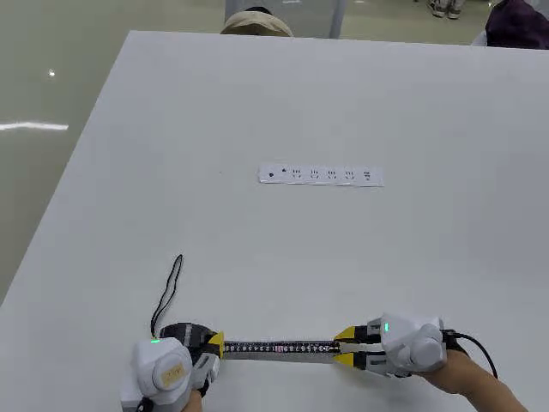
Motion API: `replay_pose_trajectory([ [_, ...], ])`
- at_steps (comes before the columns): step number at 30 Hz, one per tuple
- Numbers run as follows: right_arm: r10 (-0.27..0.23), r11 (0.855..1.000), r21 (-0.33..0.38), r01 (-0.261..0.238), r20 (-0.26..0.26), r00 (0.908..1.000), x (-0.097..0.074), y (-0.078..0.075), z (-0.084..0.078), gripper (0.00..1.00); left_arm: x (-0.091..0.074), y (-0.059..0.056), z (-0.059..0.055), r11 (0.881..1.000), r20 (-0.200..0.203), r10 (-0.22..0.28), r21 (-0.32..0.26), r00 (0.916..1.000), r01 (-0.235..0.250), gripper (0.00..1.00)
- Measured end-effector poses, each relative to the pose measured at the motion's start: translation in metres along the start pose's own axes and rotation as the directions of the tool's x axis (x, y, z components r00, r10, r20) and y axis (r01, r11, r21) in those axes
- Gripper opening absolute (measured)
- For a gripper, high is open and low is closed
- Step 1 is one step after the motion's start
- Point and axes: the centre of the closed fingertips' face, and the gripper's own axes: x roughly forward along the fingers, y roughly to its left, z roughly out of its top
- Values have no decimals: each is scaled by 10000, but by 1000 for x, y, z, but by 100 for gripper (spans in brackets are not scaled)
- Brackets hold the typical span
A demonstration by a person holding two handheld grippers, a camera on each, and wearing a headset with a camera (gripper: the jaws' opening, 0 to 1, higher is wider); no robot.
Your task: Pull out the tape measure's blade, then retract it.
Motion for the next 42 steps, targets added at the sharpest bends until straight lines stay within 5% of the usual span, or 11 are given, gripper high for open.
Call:
replay_pose_trajectory([
  [42, 65, 9994, -354, -64, 22, 10000, 1, -6, 19, 13, -1, 4, 3, 9967, 142, -423, -686, 9990, 432, 62],
])
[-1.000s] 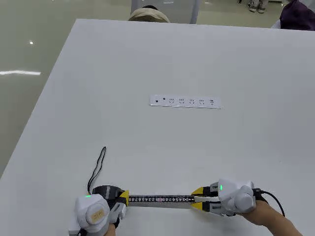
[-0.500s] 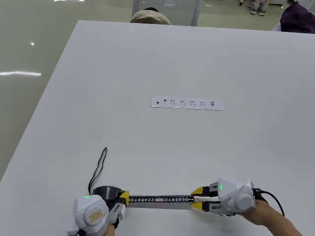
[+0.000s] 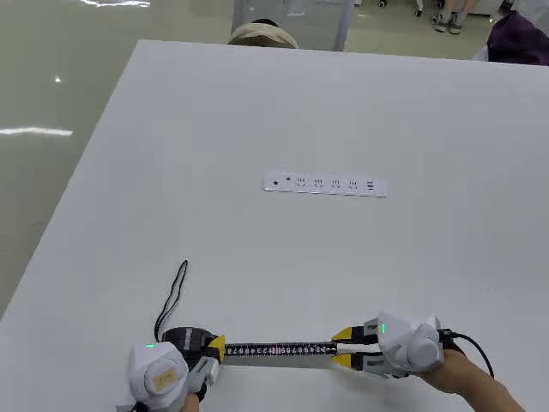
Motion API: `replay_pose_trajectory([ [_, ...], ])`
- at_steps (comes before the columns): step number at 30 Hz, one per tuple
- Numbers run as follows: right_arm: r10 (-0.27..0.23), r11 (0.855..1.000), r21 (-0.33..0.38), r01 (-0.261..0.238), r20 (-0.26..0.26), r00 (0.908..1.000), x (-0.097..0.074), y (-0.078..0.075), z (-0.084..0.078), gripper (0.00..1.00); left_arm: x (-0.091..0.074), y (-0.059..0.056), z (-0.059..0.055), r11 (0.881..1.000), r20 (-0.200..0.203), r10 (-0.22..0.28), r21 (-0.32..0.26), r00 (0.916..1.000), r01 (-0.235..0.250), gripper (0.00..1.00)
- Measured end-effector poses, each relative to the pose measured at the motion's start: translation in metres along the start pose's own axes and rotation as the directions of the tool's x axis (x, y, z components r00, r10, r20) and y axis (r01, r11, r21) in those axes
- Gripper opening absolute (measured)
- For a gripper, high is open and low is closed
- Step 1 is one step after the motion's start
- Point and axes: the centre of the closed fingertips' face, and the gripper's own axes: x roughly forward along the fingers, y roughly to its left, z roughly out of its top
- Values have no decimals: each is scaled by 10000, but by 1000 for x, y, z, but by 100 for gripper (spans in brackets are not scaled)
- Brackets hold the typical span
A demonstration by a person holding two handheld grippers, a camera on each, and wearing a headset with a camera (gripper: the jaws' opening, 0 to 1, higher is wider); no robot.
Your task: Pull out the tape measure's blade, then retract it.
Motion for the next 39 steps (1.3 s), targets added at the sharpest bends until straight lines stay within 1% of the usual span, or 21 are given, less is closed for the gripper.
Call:
replay_pose_trajectory([
  [39, 242, 9995, -204, -240, 85, 9997, 18, 2, 20, 12, 0, 1, 1, 9995, 11, -235, -205, 9997, 236, 63],
])
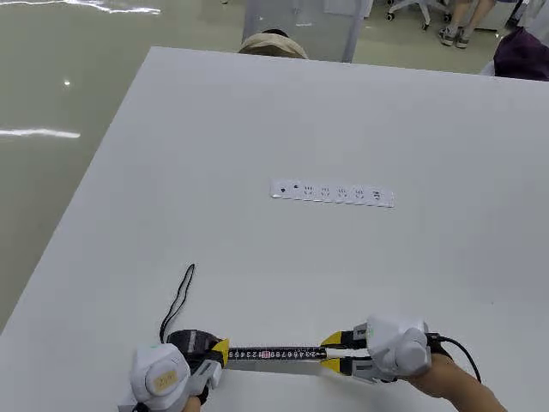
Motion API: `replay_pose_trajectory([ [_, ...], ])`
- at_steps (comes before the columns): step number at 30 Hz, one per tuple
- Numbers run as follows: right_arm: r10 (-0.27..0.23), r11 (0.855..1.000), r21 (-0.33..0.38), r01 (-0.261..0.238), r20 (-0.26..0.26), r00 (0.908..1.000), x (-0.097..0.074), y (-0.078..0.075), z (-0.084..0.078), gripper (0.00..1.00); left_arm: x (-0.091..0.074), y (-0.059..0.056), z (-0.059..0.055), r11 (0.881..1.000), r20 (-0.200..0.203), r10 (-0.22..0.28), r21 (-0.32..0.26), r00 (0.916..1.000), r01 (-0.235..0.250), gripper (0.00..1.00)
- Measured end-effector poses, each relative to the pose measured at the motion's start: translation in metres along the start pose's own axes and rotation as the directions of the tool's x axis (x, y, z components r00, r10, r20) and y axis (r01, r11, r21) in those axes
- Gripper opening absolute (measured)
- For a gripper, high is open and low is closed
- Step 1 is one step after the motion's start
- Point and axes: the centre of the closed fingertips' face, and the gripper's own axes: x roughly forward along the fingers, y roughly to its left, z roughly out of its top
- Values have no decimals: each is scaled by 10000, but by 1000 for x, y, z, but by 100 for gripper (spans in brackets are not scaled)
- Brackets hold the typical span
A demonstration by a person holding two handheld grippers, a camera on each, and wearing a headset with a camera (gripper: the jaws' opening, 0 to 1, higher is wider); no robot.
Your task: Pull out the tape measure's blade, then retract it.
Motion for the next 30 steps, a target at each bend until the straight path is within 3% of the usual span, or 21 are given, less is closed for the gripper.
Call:
replay_pose_trajectory([
  [30, 139, 9999, 30, -139, 59, 9999, 13, 3, 12, 12, 1, 1, -1, 9999, 10, -119, -76, 9999, 119, 63],
])
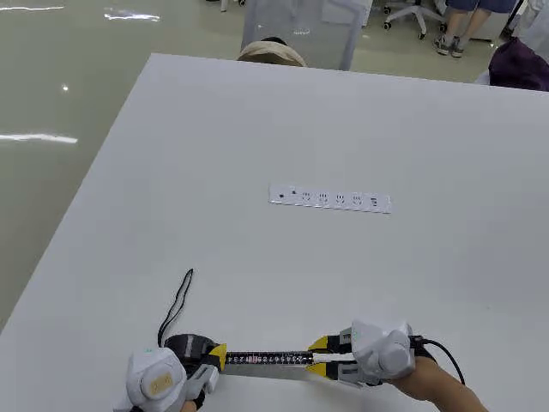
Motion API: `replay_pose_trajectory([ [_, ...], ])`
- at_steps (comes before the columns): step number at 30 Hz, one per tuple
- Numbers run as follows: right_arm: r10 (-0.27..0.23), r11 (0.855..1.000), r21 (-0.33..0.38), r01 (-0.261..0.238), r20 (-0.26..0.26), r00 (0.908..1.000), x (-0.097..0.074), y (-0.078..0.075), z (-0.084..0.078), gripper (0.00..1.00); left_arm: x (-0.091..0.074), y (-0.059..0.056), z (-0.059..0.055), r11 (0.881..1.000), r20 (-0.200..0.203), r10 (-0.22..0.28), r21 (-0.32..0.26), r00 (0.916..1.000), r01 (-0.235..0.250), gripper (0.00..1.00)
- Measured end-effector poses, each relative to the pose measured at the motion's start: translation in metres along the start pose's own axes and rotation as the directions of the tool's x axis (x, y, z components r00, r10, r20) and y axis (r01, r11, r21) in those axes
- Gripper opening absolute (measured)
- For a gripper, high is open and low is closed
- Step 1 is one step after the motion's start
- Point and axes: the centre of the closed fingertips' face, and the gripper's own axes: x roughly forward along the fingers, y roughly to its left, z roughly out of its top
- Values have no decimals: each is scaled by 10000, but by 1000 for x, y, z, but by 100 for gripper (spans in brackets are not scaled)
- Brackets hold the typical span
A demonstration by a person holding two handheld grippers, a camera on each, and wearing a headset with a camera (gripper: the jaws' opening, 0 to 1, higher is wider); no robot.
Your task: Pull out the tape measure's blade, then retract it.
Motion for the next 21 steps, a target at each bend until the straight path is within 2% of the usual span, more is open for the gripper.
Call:
replay_pose_trajectory([
  [21, 183, 9997, 145, -184, 83, 9998, 14, 3, 8, 12, -1, -1, 1, 10000, 6, -62, -38, 10000, 62, 63],
])
